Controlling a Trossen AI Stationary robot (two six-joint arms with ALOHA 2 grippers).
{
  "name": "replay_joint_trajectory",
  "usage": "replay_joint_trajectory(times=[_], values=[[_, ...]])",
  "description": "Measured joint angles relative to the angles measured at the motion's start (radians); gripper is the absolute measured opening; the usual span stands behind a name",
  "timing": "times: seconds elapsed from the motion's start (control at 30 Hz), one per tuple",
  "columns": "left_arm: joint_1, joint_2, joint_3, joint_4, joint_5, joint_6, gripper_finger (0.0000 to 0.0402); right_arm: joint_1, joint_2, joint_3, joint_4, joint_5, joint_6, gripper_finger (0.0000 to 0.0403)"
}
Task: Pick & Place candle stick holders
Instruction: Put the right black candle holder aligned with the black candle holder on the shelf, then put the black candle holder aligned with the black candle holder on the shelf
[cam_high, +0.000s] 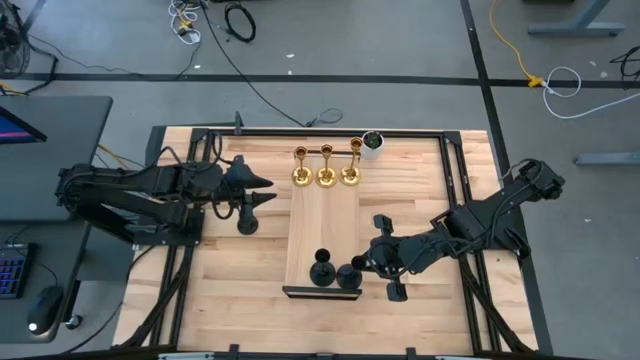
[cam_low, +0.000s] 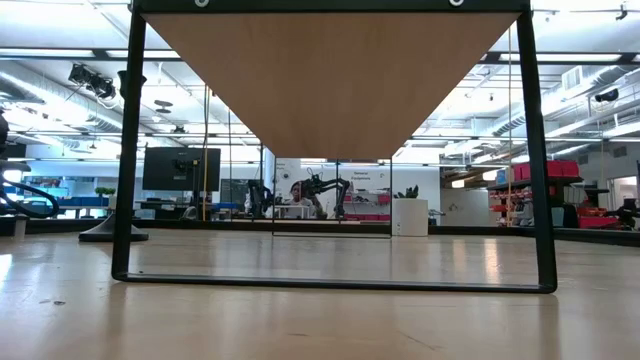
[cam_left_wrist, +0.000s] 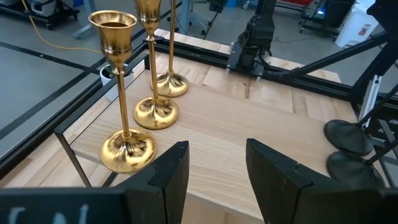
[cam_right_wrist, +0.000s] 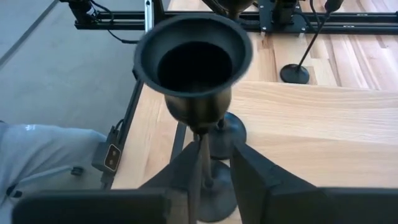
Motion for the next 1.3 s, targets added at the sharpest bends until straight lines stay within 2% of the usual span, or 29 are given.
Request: replay_joint_trajectory(times=[0.3,0.5,0.63,0.8,0.93,1.3], values=[[0.000,0.000,0.000,0.000,0.000,0.000,0.0161,0.000,0.000,-0.001,-0.036,0.001,-0.052,0.0123],[0.000,-0.017,0.000,-0.039,-0.001,0.022,0.0161,0.000,0.000,-0.001,-0.094,0.000,-0.050,0.0126],[0.000,-0.062,0.000,-0.125,-0.014,-0.002,0.0161,0.002,0.000,-0.001,-0.153,0.001,-0.012,0.0120],[0.001,-0.151,0.000,-0.290,-0.097,-0.113,0.0161,0.006,-0.007,-0.001,-0.222,0.002,0.038,0.0115],[0.000,-0.208,0.000,-0.409,-0.090,-0.181,0.0161,0.014,-0.012,-0.001,-0.262,0.036,0.054,0.0114],[-0.039,-0.223,0.000,-0.639,-0.089,-0.291,0.0161,0.046,-0.062,-0.001,-0.382,0.169,0.164,0.0114]])
